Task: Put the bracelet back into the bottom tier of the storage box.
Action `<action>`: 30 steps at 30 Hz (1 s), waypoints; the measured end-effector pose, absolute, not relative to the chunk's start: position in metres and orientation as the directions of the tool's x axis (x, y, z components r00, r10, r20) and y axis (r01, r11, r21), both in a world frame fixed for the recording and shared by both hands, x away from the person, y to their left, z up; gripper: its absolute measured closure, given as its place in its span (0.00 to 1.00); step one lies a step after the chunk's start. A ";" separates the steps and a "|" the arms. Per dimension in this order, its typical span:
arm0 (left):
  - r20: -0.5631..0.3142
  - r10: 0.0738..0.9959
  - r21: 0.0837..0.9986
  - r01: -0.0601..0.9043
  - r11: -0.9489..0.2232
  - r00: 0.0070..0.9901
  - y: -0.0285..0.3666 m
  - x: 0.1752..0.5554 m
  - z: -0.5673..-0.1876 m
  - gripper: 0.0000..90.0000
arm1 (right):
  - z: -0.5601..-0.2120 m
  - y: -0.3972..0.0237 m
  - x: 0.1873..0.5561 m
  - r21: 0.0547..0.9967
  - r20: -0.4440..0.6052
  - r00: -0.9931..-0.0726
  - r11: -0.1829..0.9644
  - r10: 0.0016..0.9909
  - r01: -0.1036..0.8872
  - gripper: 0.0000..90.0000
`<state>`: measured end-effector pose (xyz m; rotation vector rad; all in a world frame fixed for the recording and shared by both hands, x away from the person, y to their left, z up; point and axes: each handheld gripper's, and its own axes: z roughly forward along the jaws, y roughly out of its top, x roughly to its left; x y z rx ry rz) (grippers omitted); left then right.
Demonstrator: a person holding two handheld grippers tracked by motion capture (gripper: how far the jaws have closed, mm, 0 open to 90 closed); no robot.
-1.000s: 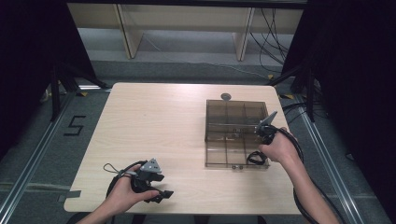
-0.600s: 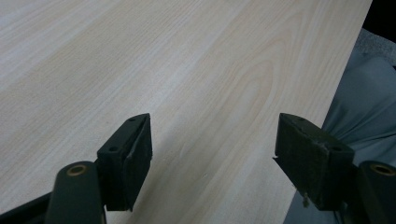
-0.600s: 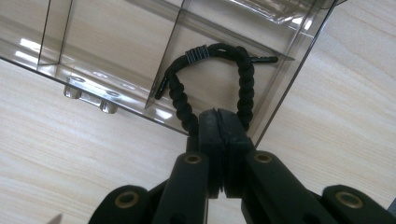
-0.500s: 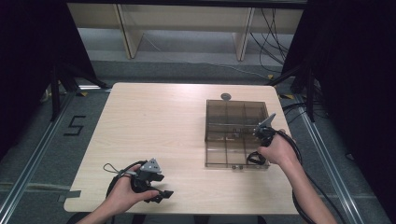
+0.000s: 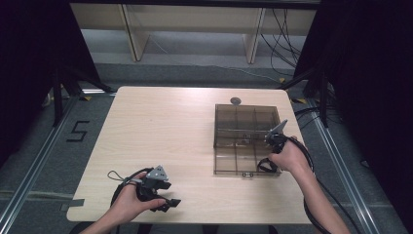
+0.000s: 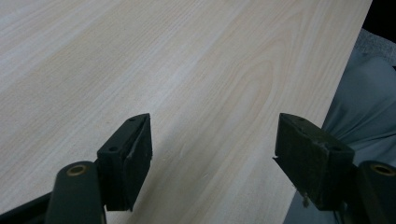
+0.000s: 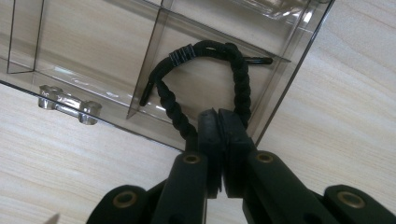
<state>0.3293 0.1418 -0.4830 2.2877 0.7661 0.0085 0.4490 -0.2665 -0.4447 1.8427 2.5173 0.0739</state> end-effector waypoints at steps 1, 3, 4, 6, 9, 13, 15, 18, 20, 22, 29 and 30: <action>-0.206 0.528 0.634 0.523 -0.570 0.824 0.142 0.329 -0.483 0.31 | -0.444 -0.267 0.449 0.043 0.026 -0.307 0.306 0.951 0.951 0.98; -0.217 0.536 0.632 0.536 -0.560 0.816 0.141 0.329 -0.484 0.31 | -0.445 -0.267 0.449 0.044 0.012 -0.298 0.297 0.954 0.954 0.98; -0.213 0.534 0.632 0.532 -0.564 0.818 0.141 0.329 -0.483 0.31 | -0.445 -0.268 0.449 0.043 0.012 -0.298 0.297 0.954 0.954 0.98; -0.207 0.528 0.633 0.524 -0.570 0.823 0.142 0.329 -0.483 0.31 | -0.447 -0.269 0.449 0.043 0.008 -0.298 0.297 0.955 0.954 0.98; -0.216 0.539 0.630 0.538 -0.560 0.814 0.141 0.328 -0.484 0.31 | -0.447 -0.268 0.449 0.041 0.020 -0.282 0.281 0.959 0.959 0.98; -0.216 0.539 0.630 0.538 -0.561 0.814 0.141 0.329 -0.484 0.31 | -0.449 -0.269 0.450 0.036 0.026 -0.300 0.299 0.953 0.953 0.98; -0.215 0.538 0.629 0.537 -0.562 0.815 0.141 0.329 -0.484 0.31 | -0.449 -0.270 0.451 0.013 0.033 -0.303 0.302 0.953 0.953 0.98; -0.216 0.538 0.628 0.538 -0.562 0.815 0.141 0.329 -0.484 0.31 | -0.450 -0.269 0.450 0.028 0.021 -0.297 0.297 0.954 0.955 0.97; -0.216 0.537 0.628 0.537 -0.563 0.816 0.141 0.329 -0.484 0.31 | -0.448 -0.269 0.450 0.036 0.026 -0.299 0.298 0.954 0.954 0.97; -0.216 0.538 0.628 0.538 -0.562 0.815 0.141 0.329 -0.484 0.31 | -0.447 -0.269 0.450 0.037 0.020 -0.298 0.297 0.954 0.954 0.97; -0.207 0.531 0.630 0.527 -0.570 0.822 0.142 0.329 -0.483 0.31 | -0.451 -0.270 0.449 0.045 0.016 -0.300 0.299 0.954 0.953 0.97; -0.207 0.529 0.630 0.526 -0.571 0.823 0.142 0.330 -0.483 0.31 | -0.451 -0.270 0.449 0.040 0.019 -0.299 0.299 0.954 0.954 0.97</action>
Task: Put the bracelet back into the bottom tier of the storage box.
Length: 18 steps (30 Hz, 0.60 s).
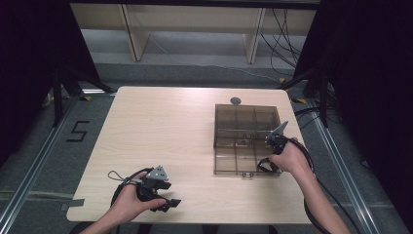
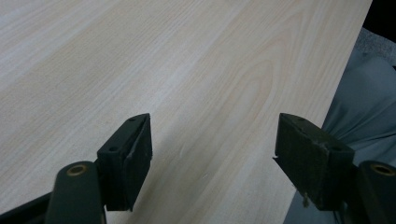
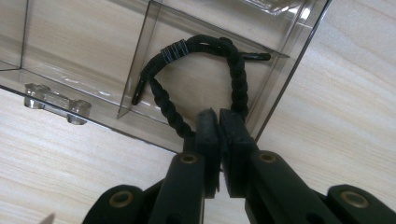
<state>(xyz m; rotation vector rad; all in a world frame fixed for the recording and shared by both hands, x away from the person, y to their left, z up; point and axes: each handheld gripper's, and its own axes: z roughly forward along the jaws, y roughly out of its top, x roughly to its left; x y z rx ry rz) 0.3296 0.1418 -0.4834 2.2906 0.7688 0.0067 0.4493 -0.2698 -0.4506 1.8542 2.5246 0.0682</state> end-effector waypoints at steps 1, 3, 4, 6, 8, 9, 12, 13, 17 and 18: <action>-0.207 0.529 0.631 0.526 -0.571 0.823 0.142 0.330 -0.483 0.31 | -0.450 -0.270 0.450 0.028 0.032 -0.302 0.302 0.953 0.953 0.96; -0.217 0.537 0.629 0.537 -0.561 0.815 0.141 0.329 -0.484 0.31 | -0.453 -0.270 0.450 0.039 0.029 -0.297 0.296 0.954 0.954 0.96; -0.215 0.538 0.629 0.537 -0.562 0.815 0.141 0.329 -0.484 0.31 | -0.452 -0.271 0.450 0.019 0.037 -0.314 0.313 0.949 0.950 0.96; -0.215 0.538 0.629 0.537 -0.562 0.815 0.141 0.329 -0.484 0.31 | -0.454 -0.270 0.450 0.030 0.026 -0.298 0.297 0.954 0.954 0.96; -0.212 0.536 0.630 0.533 -0.565 0.817 0.141 0.329 -0.483 0.31 | -0.454 -0.270 0.449 0.037 0.029 -0.306 0.305 0.951 0.952 0.96; -0.206 0.528 0.632 0.523 -0.571 0.824 0.142 0.329 -0.483 0.31 | -0.454 -0.270 0.449 0.038 0.029 -0.303 0.302 0.952 0.952 0.96; -0.207 0.530 0.631 0.527 -0.570 0.822 0.142 0.329 -0.483 0.31 | -0.453 -0.269 0.449 0.038 0.021 -0.297 0.296 0.955 0.954 0.95; -0.217 0.539 0.630 0.538 -0.560 0.814 0.141 0.329 -0.484 0.31 | -0.454 -0.272 0.449 0.050 0.025 -0.324 0.323 0.946 0.945 0.95; -0.214 0.538 0.629 0.537 -0.562 0.815 0.141 0.329 -0.484 0.31 | -0.449 -0.271 0.447 0.070 0.014 -0.296 0.295 0.955 0.953 0.94; -0.215 0.538 0.629 0.537 -0.562 0.815 0.141 0.329 -0.484 0.31 | -0.448 -0.271 0.446 0.074 0.014 -0.302 0.300 0.953 0.951 0.93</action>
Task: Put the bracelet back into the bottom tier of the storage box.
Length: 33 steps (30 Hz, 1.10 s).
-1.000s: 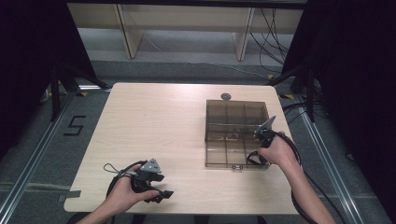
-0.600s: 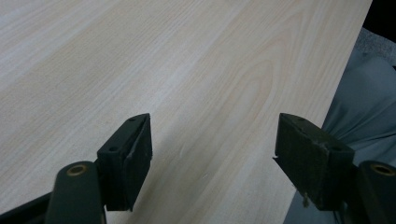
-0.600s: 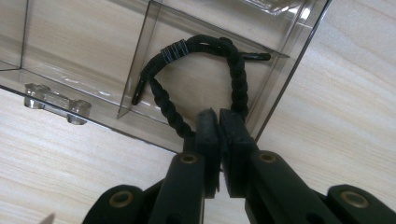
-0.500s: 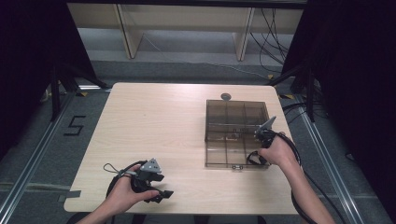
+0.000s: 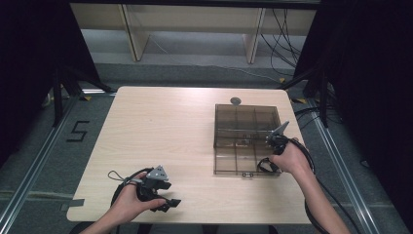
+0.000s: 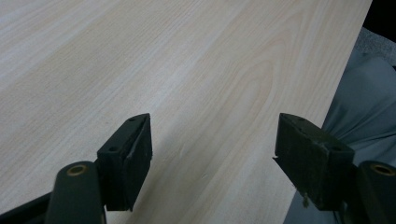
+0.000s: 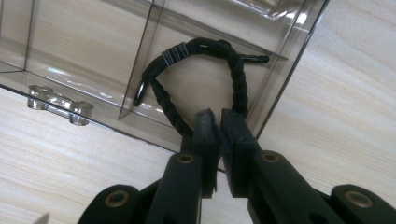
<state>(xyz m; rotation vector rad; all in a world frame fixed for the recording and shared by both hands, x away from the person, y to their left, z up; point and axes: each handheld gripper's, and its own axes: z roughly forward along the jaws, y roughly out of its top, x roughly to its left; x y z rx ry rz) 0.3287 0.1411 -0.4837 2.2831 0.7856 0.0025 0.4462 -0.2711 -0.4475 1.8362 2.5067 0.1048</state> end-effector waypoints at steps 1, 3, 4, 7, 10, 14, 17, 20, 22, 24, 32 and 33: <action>-0.214 0.538 0.629 0.537 -0.562 0.815 0.141 0.329 -0.484 0.31 | -0.446 -0.271 0.444 0.083 0.012 -0.305 0.303 0.952 0.949 0.93; -0.215 0.539 0.629 0.538 -0.562 0.815 0.141 0.329 -0.484 0.31 | -0.444 -0.271 0.444 0.074 0.014 -0.312 0.311 0.950 0.948 0.92; -0.209 0.534 0.629 0.531 -0.568 0.819 0.141 0.329 -0.483 0.31 | -0.444 -0.271 0.441 0.100 0.013 -0.310 0.307 0.951 0.946 0.92; -0.207 0.531 0.629 0.528 -0.571 0.822 0.142 0.329 -0.483 0.31 | -0.440 -0.275 0.440 0.081 0.055 -0.320 0.315 0.946 0.946 0.91; -0.207 0.531 0.628 0.528 -0.572 0.822 0.142 0.329 -0.483 0.31 | -0.438 -0.274 0.436 0.099 0.009 -0.313 0.311 0.950 0.945 0.90; -0.209 0.534 0.629 0.531 -0.568 0.819 0.142 0.330 -0.484 0.31 | -0.435 -0.275 0.429 0.116 0.012 -0.319 0.315 0.948 0.942 0.88; -0.201 0.531 0.631 0.524 -0.573 0.823 0.142 0.330 -0.483 0.31 | -0.433 -0.277 0.424 0.130 0.016 -0.320 0.315 0.947 0.940 0.87; -0.208 0.537 0.631 0.532 -0.566 0.818 0.142 0.330 -0.484 0.31 | -0.433 -0.280 0.419 0.125 0.067 -0.334 0.324 0.940 0.938 0.85; -0.214 0.544 0.630 0.541 -0.558 0.811 0.142 0.330 -0.484 0.31 | -0.433 -0.281 0.415 0.134 0.076 -0.344 0.333 0.936 0.933 0.84; -0.219 0.550 0.631 0.547 -0.550 0.806 0.142 0.329 -0.484 0.31 | -0.434 -0.282 0.411 0.140 0.078 -0.352 0.339 0.933 0.930 0.83; -0.210 0.543 0.627 0.539 -0.563 0.813 0.143 0.331 -0.485 0.31 | -0.435 -0.286 0.396 0.148 0.085 -0.355 0.341 0.931 0.928 0.80; -0.207 0.545 0.626 0.538 -0.565 0.813 0.143 0.331 -0.485 0.31 | -0.436 -0.288 0.394 0.155 0.077 -0.369 0.355 0.926 0.922 0.80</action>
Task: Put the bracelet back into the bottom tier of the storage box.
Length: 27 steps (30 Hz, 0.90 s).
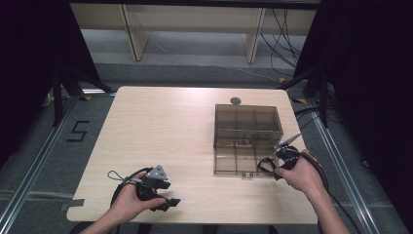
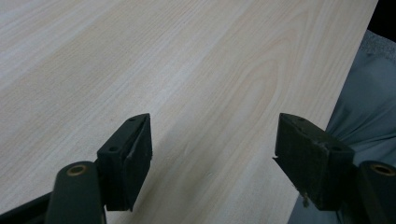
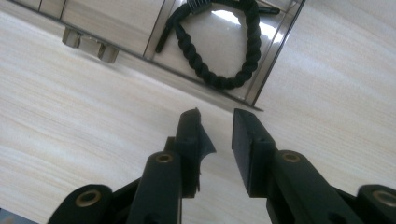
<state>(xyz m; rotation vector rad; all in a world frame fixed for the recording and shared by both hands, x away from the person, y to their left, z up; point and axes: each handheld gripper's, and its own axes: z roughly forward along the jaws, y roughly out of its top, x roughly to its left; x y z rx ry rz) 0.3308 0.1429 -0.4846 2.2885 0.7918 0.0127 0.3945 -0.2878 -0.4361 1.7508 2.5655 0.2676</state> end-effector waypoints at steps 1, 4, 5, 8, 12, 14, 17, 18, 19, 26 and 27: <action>-0.207 0.545 0.626 0.538 -0.564 0.812 0.143 0.331 -0.485 0.31 | -0.437 -0.288 0.391 0.160 0.083 -0.364 0.348 0.928 0.924 0.80; -0.206 0.543 0.626 0.536 -0.566 0.814 0.143 0.331 -0.485 0.31 | -0.440 -0.289 0.387 0.188 0.066 -0.357 0.340 0.932 0.921 0.79; -0.206 0.544 0.627 0.536 -0.565 0.814 0.143 0.331 -0.485 0.31 | -0.440 -0.289 0.387 0.188 0.066 -0.357 0.340 0.932 0.921 0.79; -0.210 0.544 0.627 0.539 -0.563 0.812 0.143 0.331 -0.485 0.31 | -0.443 -0.292 0.381 0.211 0.040 -0.372 0.356 0.927 0.910 0.79; -0.207 0.545 0.624 0.539 -0.566 0.813 0.144 0.332 -0.485 0.31 | -0.449 -0.298 0.376 0.231 0.056 -0.386 0.364 0.921 0.902 0.78; -0.210 0.548 0.625 0.542 -0.562 0.810 0.144 0.332 -0.486 0.31 | -0.453 -0.299 0.372 0.243 0.046 -0.374 0.353 0.926 0.904 0.77; -0.216 0.556 0.621 0.552 -0.556 0.803 0.144 0.332 -0.487 0.31 | -0.457 -0.304 0.368 0.239 0.036 -0.391 0.372 0.920 0.897 0.74; -0.216 0.556 0.621 0.552 -0.556 0.803 0.144 0.332 -0.487 0.31 | -0.457 -0.304 0.367 0.251 0.045 -0.380 0.358 0.924 0.900 0.74; -0.217 0.560 0.621 0.556 -0.553 0.799 0.144 0.333 -0.487 0.31 | -0.457 -0.304 0.367 0.251 0.045 -0.380 0.358 0.924 0.900 0.74; -0.218 0.559 0.617 0.556 -0.556 0.800 0.144 0.333 -0.487 0.31 | -0.461 -0.301 0.359 0.303 0.080 -0.343 0.305 0.936 0.903 0.73; -0.218 0.559 0.617 0.556 -0.556 0.800 0.144 0.333 -0.487 0.31 | -0.461 -0.301 0.359 0.303 0.080 -0.343 0.305 0.936 0.903 0.73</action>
